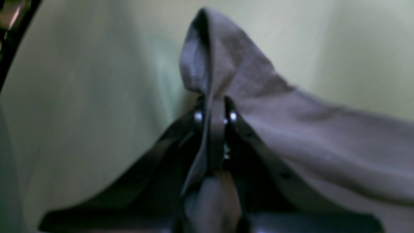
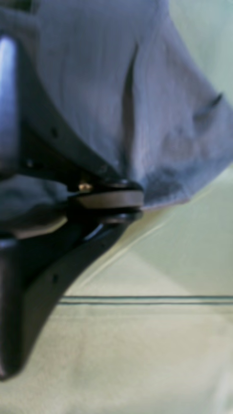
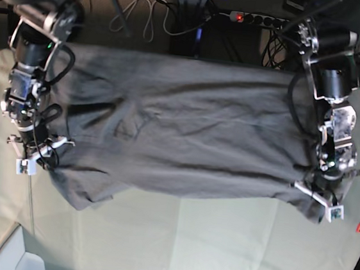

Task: Layout the t-shirt on the table in an organized manner, then fold the t-shirt properly
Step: 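Lift the grasped edge with both grippers, then fold the held edge over toward the other edge with both grippers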

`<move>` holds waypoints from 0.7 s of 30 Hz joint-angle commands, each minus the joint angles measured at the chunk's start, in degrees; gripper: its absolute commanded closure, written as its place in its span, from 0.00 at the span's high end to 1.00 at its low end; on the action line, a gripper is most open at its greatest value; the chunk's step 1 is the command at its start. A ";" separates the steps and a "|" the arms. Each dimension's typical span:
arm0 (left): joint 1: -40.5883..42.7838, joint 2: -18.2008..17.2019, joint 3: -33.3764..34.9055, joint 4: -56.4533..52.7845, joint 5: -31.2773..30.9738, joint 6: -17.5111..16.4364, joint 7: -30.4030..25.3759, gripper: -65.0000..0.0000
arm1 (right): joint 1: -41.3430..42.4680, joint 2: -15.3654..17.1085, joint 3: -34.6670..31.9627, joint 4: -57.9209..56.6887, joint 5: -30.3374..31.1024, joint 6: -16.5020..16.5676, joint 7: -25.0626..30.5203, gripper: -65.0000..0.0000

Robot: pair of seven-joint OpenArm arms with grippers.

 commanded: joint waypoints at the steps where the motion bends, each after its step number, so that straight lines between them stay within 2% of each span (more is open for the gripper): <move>1: -0.74 -0.78 -0.02 1.80 0.05 0.32 -1.32 0.00 | 0.31 0.44 0.93 3.56 0.94 1.49 1.83 0.00; 4: 0.58 0.10 -0.02 3.47 0.05 0.32 -1.32 0.00 | -2.77 -1.06 2.60 9.71 1.03 1.66 1.83 0.00; 10: 2.77 0.63 -0.02 6.99 0.05 0.32 -1.41 0.00 | -6.90 -3.78 7.97 17.53 1.03 7.77 1.83 0.00; 14: 5.15 0.63 -0.02 9.28 0.05 0.32 -1.50 0.00 | -10.06 -6.25 11.39 22.98 1.03 7.77 1.74 0.00; 21: 8.84 1.33 -0.02 14.20 0.05 0.32 -1.41 0.00 | -16.66 -8.36 11.48 29.14 1.03 7.77 1.74 0.00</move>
